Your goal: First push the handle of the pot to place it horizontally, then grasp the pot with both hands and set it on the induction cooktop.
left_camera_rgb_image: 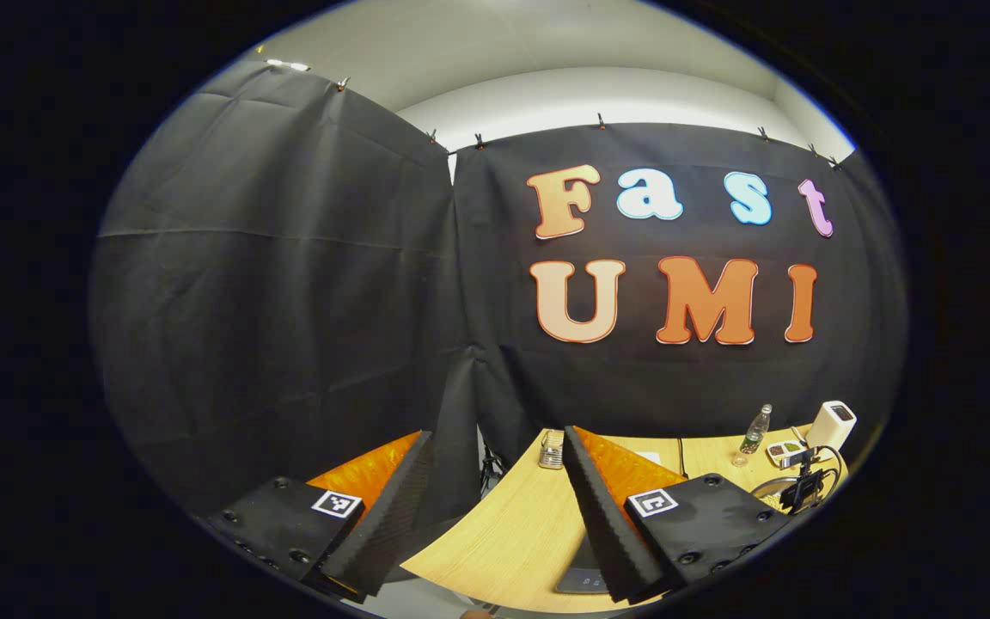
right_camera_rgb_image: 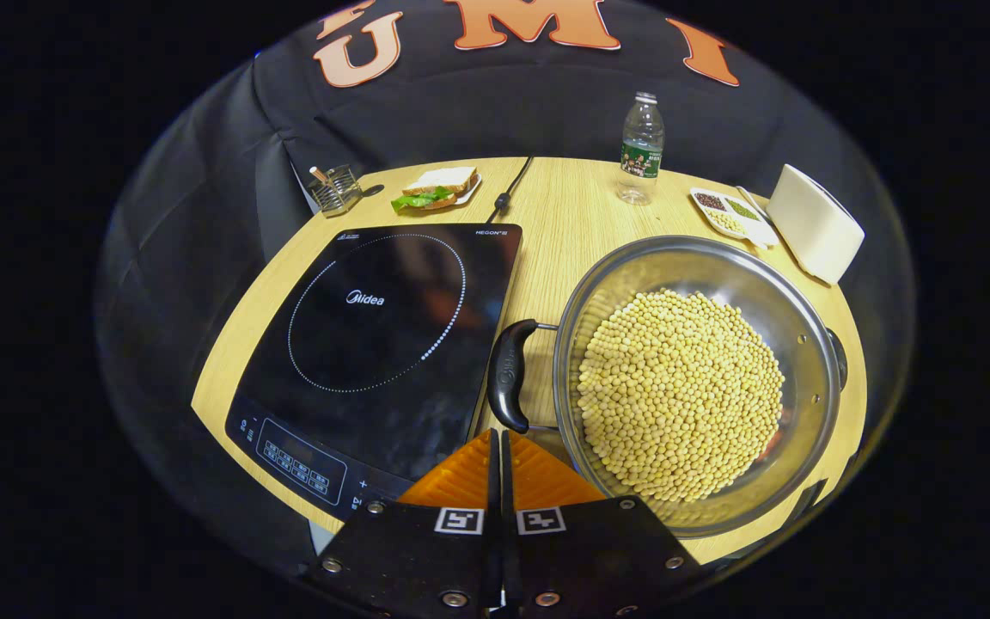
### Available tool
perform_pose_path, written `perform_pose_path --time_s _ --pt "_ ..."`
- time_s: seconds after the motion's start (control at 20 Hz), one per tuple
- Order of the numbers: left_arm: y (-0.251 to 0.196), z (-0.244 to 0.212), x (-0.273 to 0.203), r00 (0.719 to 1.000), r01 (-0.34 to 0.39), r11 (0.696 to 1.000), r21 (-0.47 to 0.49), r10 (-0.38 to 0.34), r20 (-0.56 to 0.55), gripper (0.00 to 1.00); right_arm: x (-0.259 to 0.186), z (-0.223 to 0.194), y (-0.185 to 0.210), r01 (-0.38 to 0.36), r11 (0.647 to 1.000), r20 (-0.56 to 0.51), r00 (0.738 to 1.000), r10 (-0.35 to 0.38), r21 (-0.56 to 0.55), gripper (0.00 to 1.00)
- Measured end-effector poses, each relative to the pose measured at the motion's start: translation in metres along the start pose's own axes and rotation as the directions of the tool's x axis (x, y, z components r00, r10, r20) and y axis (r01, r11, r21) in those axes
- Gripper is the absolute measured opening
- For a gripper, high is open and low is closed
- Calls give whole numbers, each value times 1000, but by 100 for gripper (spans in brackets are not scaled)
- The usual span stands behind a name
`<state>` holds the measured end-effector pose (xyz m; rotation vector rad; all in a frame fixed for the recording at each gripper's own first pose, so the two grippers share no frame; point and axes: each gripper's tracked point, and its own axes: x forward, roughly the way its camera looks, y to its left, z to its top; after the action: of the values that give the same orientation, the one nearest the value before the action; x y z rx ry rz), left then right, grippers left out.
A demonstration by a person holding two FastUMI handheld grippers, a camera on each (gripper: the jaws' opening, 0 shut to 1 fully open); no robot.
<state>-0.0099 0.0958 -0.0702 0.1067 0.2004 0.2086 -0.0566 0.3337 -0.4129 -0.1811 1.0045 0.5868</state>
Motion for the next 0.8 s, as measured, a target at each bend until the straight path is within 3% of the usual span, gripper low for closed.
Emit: perform_pose_path --time_s 0.45,0.8 --pt "-24 -5 7 999 52 999 -9 -52 -15 98 -19 29 -1 -29 999 83 996 28 19 0" --pt "-89 -25 23 980 190 981 -35 -191 -57 97 -49 46 -52 25 996 154 987 -39 91 0"
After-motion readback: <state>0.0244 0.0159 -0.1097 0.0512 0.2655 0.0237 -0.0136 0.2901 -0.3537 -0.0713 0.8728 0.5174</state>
